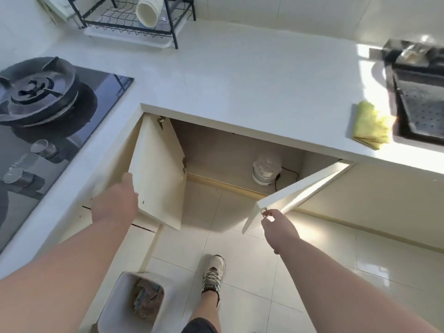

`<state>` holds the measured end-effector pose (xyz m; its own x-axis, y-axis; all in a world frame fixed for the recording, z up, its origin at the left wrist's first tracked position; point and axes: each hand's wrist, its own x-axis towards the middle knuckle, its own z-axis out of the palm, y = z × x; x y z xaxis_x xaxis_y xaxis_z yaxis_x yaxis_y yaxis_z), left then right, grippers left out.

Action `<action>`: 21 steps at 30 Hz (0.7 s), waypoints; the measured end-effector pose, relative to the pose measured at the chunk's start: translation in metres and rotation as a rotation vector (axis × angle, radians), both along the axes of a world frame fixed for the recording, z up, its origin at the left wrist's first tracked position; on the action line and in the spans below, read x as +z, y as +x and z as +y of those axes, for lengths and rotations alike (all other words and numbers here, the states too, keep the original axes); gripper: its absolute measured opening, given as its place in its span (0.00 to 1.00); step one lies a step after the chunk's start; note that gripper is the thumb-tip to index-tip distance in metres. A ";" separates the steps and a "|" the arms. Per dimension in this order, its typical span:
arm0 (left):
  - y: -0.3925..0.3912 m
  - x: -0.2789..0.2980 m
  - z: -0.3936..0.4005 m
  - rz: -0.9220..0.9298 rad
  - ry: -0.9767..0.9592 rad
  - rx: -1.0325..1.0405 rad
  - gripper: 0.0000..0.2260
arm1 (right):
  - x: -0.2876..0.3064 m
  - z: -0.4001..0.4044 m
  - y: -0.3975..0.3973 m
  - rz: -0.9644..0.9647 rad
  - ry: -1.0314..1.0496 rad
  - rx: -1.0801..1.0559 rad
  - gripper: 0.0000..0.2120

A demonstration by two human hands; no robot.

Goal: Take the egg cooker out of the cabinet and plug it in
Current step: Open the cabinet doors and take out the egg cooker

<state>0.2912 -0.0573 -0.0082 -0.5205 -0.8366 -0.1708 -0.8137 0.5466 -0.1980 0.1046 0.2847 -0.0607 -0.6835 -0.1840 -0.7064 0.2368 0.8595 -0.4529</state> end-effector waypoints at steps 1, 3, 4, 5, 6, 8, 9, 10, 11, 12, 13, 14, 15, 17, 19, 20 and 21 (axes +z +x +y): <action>-0.006 0.002 0.008 -0.010 0.010 -0.034 0.14 | 0.001 0.010 0.004 0.010 0.011 0.020 0.17; -0.021 0.003 0.030 0.006 0.058 -0.113 0.15 | 0.003 0.033 0.013 0.023 0.039 0.051 0.17; -0.028 0.001 0.043 0.022 0.092 -0.152 0.15 | 0.005 0.046 0.016 0.026 0.056 0.064 0.17; -0.034 -0.002 0.055 0.032 0.128 -0.189 0.15 | 0.006 0.058 0.020 0.030 0.073 0.074 0.17; -0.041 -0.006 0.067 0.033 0.166 -0.226 0.16 | 0.006 0.071 0.023 0.031 0.088 0.072 0.17; -0.053 -0.014 0.093 0.035 0.252 -0.279 0.19 | 0.007 0.099 0.027 0.026 0.101 0.034 0.17; -0.059 -0.017 0.106 0.038 0.293 -0.294 0.20 | 0.007 0.114 0.029 0.024 0.108 0.010 0.17; -0.066 -0.020 0.120 0.042 0.327 -0.307 0.21 | 0.008 0.130 0.029 0.027 0.122 -0.014 0.18; -0.072 -0.022 0.132 0.044 0.353 -0.321 0.22 | 0.007 0.145 0.030 0.034 0.140 -0.033 0.18; -0.077 -0.025 0.143 0.040 0.375 -0.338 0.22 | 0.007 0.160 0.029 0.041 0.162 -0.049 0.20; -0.081 -0.027 0.155 0.028 0.396 -0.356 0.22 | 0.007 0.176 0.028 0.048 0.190 -0.057 0.21; -0.085 -0.028 0.163 0.013 0.411 -0.369 0.22 | 0.008 0.189 0.025 0.057 0.217 -0.055 0.21; -0.088 -0.030 0.170 -0.002 0.421 -0.383 0.22 | 0.008 0.201 0.022 0.064 0.244 -0.050 0.20; -0.092 -0.031 0.182 -0.022 0.430 -0.410 0.21 | 0.010 0.223 0.016 0.057 0.267 -0.054 0.21; -0.095 -0.032 0.190 -0.026 0.438 -0.417 0.21 | 0.012 0.240 0.010 0.037 0.257 -0.088 0.23; -0.096 -0.033 0.193 -0.024 0.440 -0.419 0.21 | 0.013 0.246 0.007 0.029 0.245 -0.113 0.25; -0.096 -0.034 0.196 -0.019 0.445 -0.419 0.21 | 0.015 0.251 0.005 0.021 0.225 -0.140 0.26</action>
